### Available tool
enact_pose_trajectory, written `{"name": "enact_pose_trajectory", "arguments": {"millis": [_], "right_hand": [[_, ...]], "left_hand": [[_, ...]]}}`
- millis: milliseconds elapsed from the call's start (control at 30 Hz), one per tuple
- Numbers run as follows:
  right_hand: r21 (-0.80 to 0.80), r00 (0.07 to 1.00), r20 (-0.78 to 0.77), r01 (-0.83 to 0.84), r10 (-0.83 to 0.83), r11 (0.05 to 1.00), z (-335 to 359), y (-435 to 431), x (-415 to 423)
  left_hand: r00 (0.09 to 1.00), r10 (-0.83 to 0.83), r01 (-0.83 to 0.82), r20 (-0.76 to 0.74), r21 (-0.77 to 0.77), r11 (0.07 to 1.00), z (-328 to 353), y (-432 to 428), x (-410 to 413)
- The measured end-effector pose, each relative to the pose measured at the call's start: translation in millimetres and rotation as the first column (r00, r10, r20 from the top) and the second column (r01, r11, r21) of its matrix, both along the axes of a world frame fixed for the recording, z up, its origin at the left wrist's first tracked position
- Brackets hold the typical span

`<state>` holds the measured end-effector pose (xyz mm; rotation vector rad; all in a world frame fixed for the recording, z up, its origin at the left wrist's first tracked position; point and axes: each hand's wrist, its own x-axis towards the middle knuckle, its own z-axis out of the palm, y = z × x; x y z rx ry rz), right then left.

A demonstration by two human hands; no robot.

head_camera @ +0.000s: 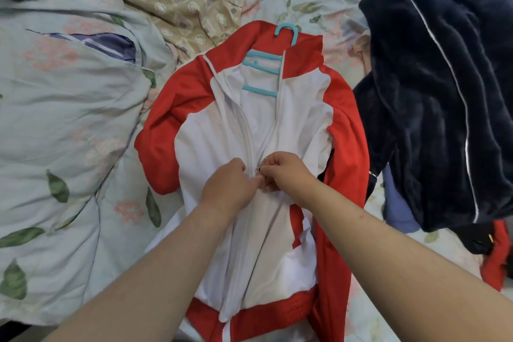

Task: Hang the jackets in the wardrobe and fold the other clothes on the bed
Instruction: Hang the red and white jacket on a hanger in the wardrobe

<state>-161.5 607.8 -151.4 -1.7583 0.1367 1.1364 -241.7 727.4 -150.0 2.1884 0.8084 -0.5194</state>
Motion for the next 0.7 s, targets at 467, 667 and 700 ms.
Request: {"name": "enact_pose_trajectory", "arguments": {"millis": [467, 667, 700], "right_hand": [[0.004, 1.0, 0.024, 0.009, -0.009, 1.0, -4, 2, 18], [-0.021, 0.972, 0.171, 0.165, -0.159, 0.986, -2, 17, 56], [-0.004, 0.965, 0.175, 0.2, -0.196, 0.98, -1, 21, 68]], "left_hand": [[0.994, -0.083, 0.09, 0.069, -0.109, 0.99, -38, 15, 9], [0.936, -0.342, 0.325, -0.087, -0.166, 0.931, -45, 14, -3], [0.93, -0.346, 0.324, -0.124, -0.167, 0.931, -48, 13, -10]]}}
